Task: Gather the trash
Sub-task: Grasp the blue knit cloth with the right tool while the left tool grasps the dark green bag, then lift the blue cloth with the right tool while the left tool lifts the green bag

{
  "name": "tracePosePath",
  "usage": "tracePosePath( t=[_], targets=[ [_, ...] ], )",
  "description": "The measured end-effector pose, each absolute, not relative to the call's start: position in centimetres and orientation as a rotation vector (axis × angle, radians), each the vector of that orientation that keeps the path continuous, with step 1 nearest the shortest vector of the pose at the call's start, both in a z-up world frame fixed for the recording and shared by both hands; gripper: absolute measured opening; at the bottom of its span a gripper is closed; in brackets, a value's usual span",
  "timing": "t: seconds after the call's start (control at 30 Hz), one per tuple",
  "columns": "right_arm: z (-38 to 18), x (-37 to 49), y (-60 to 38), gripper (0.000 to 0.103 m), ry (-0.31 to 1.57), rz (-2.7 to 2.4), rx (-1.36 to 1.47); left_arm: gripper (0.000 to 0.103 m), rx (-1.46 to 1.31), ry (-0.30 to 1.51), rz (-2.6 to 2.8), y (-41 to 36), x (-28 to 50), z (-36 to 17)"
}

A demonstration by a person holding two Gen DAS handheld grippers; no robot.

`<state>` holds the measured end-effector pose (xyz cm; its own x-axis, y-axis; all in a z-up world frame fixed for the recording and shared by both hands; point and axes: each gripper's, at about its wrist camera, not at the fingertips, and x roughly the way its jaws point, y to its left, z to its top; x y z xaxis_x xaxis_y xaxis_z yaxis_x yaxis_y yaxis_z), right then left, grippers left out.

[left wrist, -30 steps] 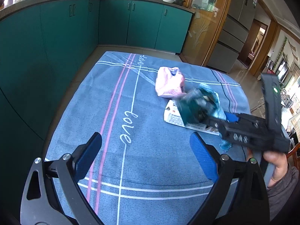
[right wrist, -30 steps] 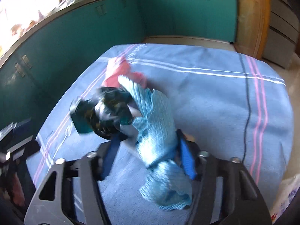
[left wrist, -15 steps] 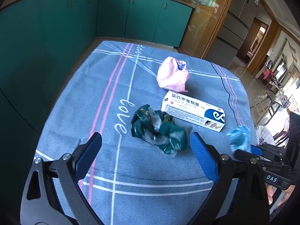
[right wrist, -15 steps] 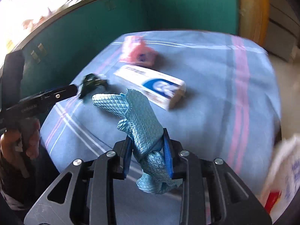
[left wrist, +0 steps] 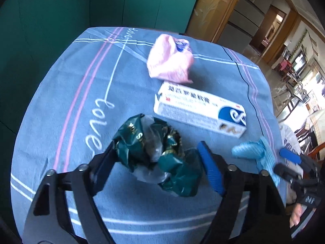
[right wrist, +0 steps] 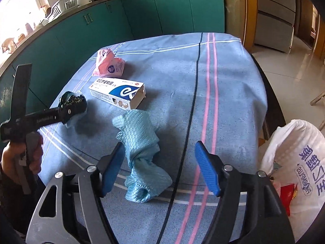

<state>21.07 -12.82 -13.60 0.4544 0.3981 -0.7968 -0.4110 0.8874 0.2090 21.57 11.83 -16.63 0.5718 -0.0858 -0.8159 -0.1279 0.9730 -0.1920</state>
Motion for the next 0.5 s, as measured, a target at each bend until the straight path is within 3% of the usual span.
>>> tracePosePath(
  t=[0.07, 0.43, 0.47, 0.5],
  targets=[
    [-13.9, 21.5, -12.0, 0.07, 0.985, 0.5, -0.033, 0.07, -0.216, 0.964, 0.007, 11.3, 20.6, -16.3],
    [-15.8, 20.8, -8.2, 0.07, 1.016, 0.529, -0.102, 0.07, -0.154, 0.969, -0.034, 9.8, 15.4, -15.9],
    [-15.7, 20.7, -8.1, 0.068, 1.013, 0.528, -0.104, 0.071, -0.153, 0.966, -0.034, 9.7, 15.1, -15.8],
    [-15.7, 20.5, -8.1, 0.057, 1.013, 0.528, -0.101, 0.071, -0.154, 0.963, -0.034, 9.7, 14.9, -15.7]
  ],
)
